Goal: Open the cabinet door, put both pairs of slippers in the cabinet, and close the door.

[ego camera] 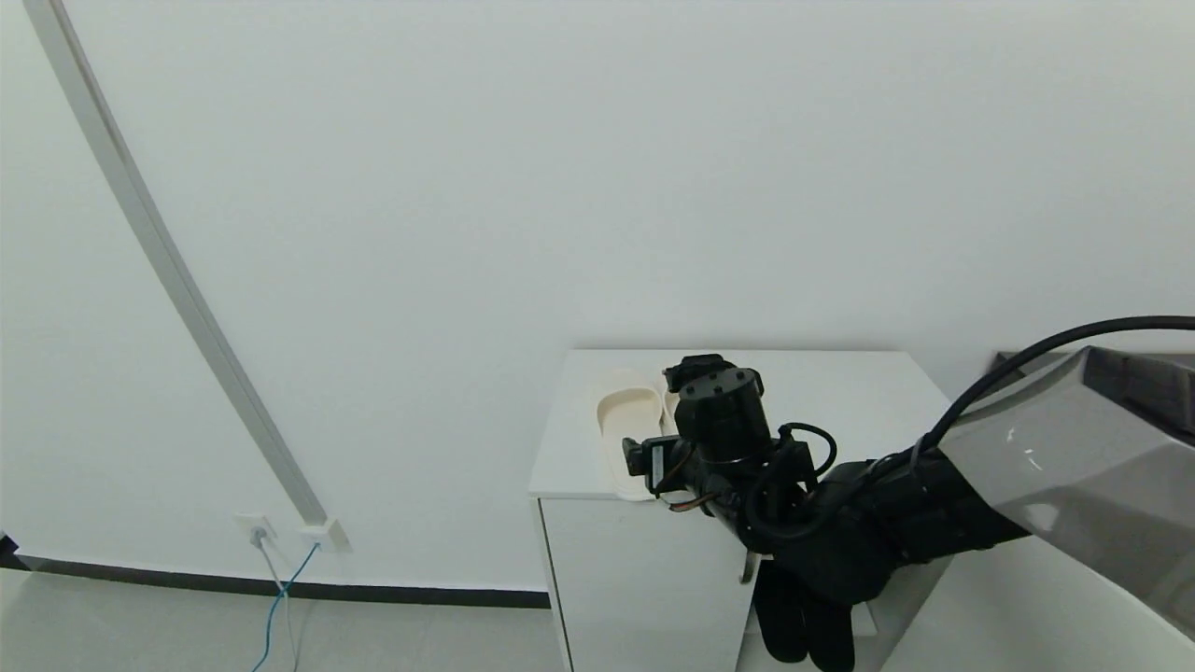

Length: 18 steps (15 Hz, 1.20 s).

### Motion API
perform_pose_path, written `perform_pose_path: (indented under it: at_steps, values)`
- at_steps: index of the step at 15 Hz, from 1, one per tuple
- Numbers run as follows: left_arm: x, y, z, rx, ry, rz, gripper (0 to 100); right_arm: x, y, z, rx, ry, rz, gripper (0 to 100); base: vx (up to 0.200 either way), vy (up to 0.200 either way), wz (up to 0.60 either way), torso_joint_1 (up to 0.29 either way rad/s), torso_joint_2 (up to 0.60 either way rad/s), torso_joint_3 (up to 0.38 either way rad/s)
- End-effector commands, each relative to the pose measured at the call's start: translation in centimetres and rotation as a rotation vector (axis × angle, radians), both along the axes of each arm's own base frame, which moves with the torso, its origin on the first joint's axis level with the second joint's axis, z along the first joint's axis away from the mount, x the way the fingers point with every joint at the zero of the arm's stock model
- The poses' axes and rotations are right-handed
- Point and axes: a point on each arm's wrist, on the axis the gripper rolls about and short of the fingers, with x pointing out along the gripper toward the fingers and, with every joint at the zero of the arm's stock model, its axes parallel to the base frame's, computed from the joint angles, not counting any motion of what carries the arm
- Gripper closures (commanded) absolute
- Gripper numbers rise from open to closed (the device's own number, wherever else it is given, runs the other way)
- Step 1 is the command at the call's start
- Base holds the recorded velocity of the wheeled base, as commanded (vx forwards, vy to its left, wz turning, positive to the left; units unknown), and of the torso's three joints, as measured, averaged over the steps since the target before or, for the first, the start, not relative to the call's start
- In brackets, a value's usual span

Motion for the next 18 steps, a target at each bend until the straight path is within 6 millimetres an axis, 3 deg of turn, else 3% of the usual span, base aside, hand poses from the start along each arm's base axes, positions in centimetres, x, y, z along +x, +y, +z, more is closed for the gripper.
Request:
perform_pose_path:
  at_steps: [1, 13, 18]
  values:
    - [0.0, 0.0, 0.0, 0.000, 0.002, 0.000, 100, 0.6, 0.6, -1.8, -0.028, 0.001, 0.005, 0, 0.000, 0.000, 0.00, 0.000, 0.00, 0.000]
    - [0.0, 0.0, 0.0, 0.000, 0.002, 0.003, 100, 6.4, 1.9, -4.5, -0.061, -0.087, -0.034, 0, 0.000, 0.000, 0.00, 0.000, 0.00, 0.000]
    - [0.0, 0.0, 0.0, 0.000, 0.002, 0.000, 100, 7.6, 2.1, -4.8, -0.047, -0.104, -0.047, 0, 0.000, 0.000, 0.00, 0.000, 0.00, 0.000]
